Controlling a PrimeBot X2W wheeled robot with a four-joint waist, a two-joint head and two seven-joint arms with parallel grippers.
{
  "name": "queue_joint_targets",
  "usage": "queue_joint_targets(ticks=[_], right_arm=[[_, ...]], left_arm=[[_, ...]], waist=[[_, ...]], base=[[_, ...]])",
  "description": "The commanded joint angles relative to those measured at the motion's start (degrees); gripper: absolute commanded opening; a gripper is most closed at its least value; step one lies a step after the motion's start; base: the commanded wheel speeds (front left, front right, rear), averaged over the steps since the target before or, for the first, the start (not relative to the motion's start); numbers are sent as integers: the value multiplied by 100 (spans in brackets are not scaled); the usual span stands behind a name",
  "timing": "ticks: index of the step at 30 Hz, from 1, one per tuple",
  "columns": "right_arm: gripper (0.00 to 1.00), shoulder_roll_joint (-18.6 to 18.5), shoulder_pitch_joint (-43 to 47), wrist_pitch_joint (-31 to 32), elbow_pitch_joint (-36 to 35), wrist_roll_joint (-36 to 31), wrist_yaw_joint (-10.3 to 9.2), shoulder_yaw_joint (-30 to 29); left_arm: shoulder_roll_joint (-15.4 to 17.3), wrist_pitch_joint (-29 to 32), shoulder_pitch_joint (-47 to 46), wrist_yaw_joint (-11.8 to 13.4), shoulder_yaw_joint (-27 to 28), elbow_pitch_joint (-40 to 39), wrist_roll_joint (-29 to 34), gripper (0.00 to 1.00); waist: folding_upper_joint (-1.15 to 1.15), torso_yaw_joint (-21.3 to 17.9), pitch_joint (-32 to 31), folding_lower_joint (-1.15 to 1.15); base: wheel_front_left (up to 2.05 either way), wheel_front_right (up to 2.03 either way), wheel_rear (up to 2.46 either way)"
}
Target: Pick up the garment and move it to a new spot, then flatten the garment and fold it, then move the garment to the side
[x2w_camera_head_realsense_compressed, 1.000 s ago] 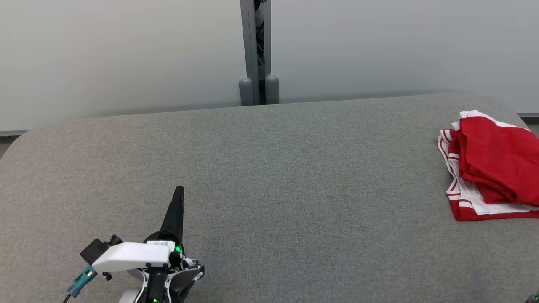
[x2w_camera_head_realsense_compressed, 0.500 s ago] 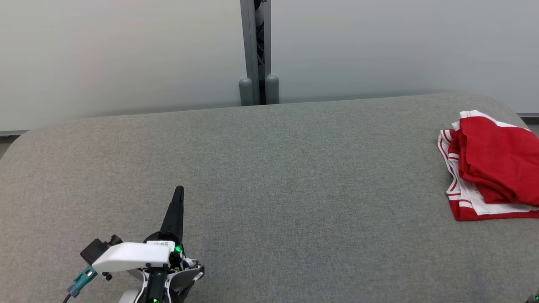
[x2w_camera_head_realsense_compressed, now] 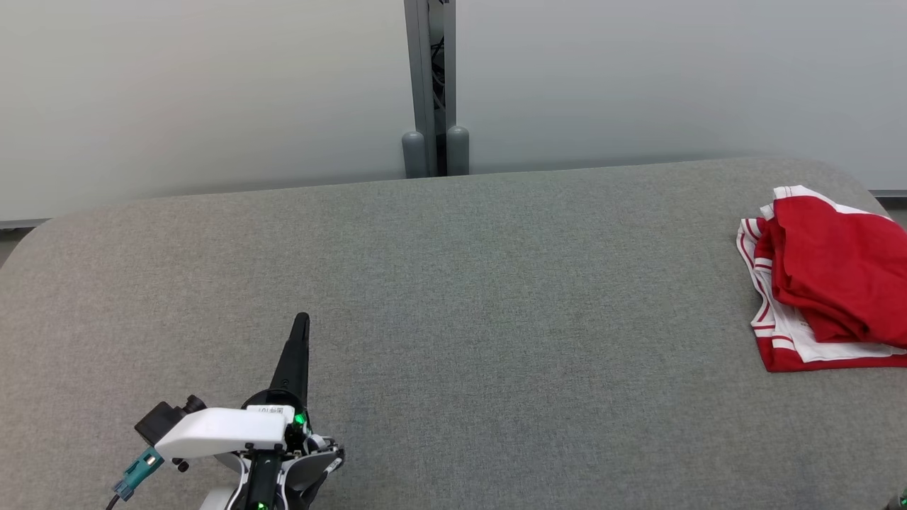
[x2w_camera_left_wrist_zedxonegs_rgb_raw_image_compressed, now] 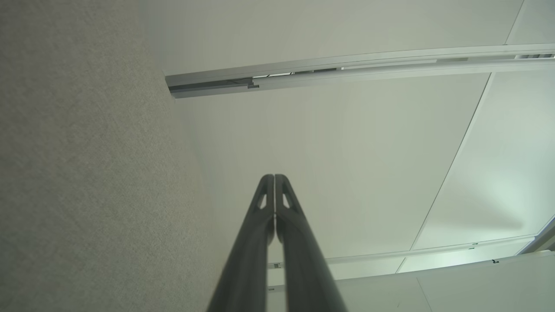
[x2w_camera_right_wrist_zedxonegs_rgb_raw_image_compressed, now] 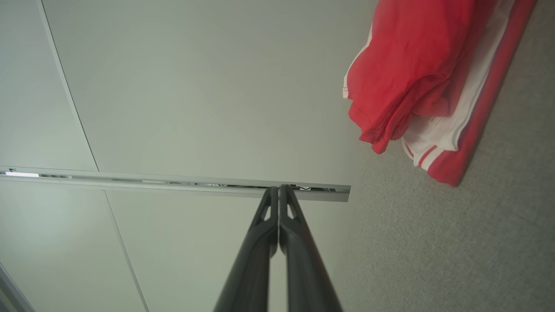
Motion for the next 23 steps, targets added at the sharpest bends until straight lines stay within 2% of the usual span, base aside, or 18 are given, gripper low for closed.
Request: queue_joint_targets(ticks=[1, 23], right_arm=[[0, -38, 42, -12, -25, 37, 6, 11], [0, -48, 37, -31, -28, 42, 6, 28]], left_arm=[[28, 9, -106, -40, 2, -7, 5, 0], [28, 9, -104, -40, 3, -9, 6, 0]], waist=[[0, 0, 0, 0], [0, 0, 0, 0]], base=[[0, 0, 0], [0, 0, 0]])
